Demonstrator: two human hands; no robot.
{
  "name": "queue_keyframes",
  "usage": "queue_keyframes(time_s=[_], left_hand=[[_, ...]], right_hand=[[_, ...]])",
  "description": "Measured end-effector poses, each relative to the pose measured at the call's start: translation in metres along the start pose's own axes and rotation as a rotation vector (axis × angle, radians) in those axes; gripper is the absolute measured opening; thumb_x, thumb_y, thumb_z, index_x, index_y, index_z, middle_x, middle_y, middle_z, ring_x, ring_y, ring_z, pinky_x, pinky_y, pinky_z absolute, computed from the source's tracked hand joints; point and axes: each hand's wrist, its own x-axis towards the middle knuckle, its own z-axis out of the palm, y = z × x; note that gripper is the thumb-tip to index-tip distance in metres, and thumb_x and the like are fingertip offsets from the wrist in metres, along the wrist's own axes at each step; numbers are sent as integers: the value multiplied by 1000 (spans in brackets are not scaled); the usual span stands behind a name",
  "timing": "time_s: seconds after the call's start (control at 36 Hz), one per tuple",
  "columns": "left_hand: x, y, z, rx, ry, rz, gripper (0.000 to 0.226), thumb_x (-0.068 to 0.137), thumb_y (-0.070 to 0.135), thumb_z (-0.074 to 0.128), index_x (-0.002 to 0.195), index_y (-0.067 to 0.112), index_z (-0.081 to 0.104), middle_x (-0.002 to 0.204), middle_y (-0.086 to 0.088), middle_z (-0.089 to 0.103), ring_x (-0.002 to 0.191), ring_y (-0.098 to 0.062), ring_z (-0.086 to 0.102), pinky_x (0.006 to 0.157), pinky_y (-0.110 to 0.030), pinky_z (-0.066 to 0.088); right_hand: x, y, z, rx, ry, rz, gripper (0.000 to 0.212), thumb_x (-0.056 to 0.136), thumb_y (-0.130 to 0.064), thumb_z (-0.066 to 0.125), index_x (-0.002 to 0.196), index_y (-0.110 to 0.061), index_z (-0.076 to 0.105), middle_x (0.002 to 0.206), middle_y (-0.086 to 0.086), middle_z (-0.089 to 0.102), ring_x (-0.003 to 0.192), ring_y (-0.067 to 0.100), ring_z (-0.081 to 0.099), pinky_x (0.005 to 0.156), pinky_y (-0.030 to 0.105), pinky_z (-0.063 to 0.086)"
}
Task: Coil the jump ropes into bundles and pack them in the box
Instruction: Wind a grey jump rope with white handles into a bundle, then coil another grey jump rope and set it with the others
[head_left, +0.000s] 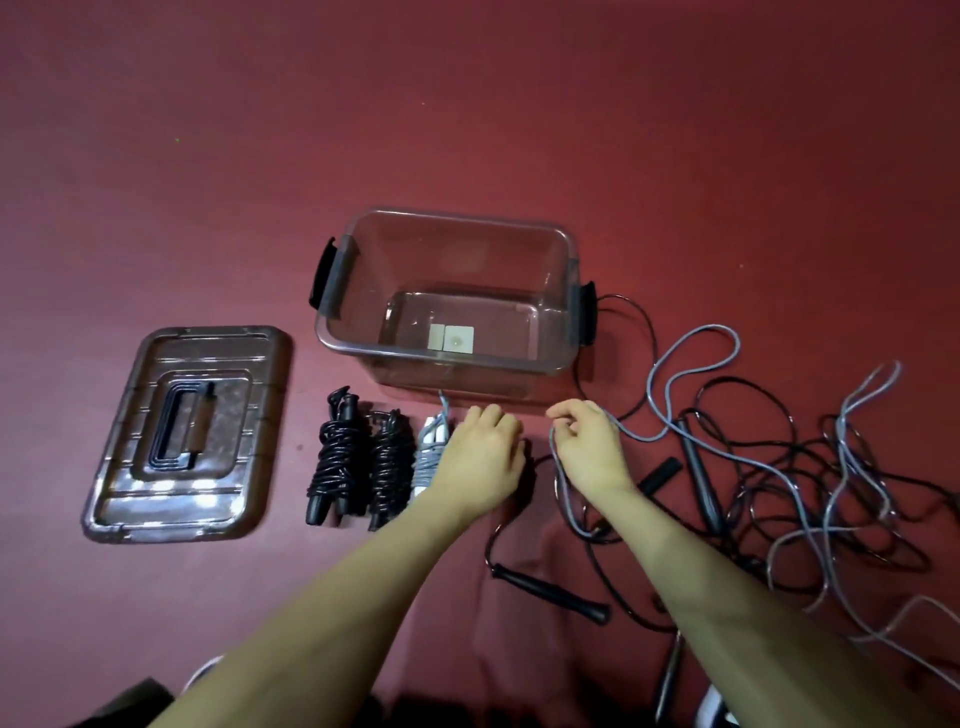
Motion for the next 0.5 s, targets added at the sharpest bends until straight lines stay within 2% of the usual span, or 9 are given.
queue_keyframes(time_s=[0.06,0.14,0.19,0.28,0.39,0.44,0.5], left_hand=[[11,20,1,-22,-39,17,42,83,28,32,92,2,63,91,-17,57,84,-36,50,74,-44,43],[31,46,7,-25,-68,60,20,90,14,48,101,1,59,101,-17,54,94,-35,47,79,-42,36],[46,60,12,-28,-76,88,20,90,10,49,105,0,58,105,-17,54,96,-36,47,80,-44,39],[70,78,23,5,-114,102,29,91,10,47,117,3,56,113,-13,52,104,-34,45,83,-42,39],[101,97,42,44,-243,159,45,91,13,46,136,15,46,129,-8,46,108,-34,42,90,-43,42],[112,104,50,56,-336,189,54,89,12,47,142,19,38,143,-7,37,118,-35,39,98,-42,38],[119,110,55,78,-389,180,57,91,12,47,145,19,33,151,-6,27,124,-35,35,103,-43,36]], right_hand=[[5,13,-16,-42,48,5,26,82,10,47,90,-3,68,93,12,61,80,21,53,75,16,35],[13,32,-39,-114,115,33,26,81,9,48,94,-4,66,96,12,59,89,30,57,85,31,43],[19,43,-54,-162,151,60,27,79,8,50,98,-4,64,98,14,59,96,32,55,90,37,42],[27,59,-71,-290,125,123,30,80,1,55,108,-7,61,110,15,56,106,35,48,94,38,36],[37,78,-81,-418,-26,206,38,88,-18,56,125,-13,53,125,12,46,117,33,39,101,37,29],[39,84,-80,-474,-73,206,38,89,-23,55,126,-13,52,125,10,44,118,31,37,100,36,28],[40,89,-81,-512,-49,183,30,89,-21,53,118,-14,56,122,7,47,115,28,39,95,35,28]])
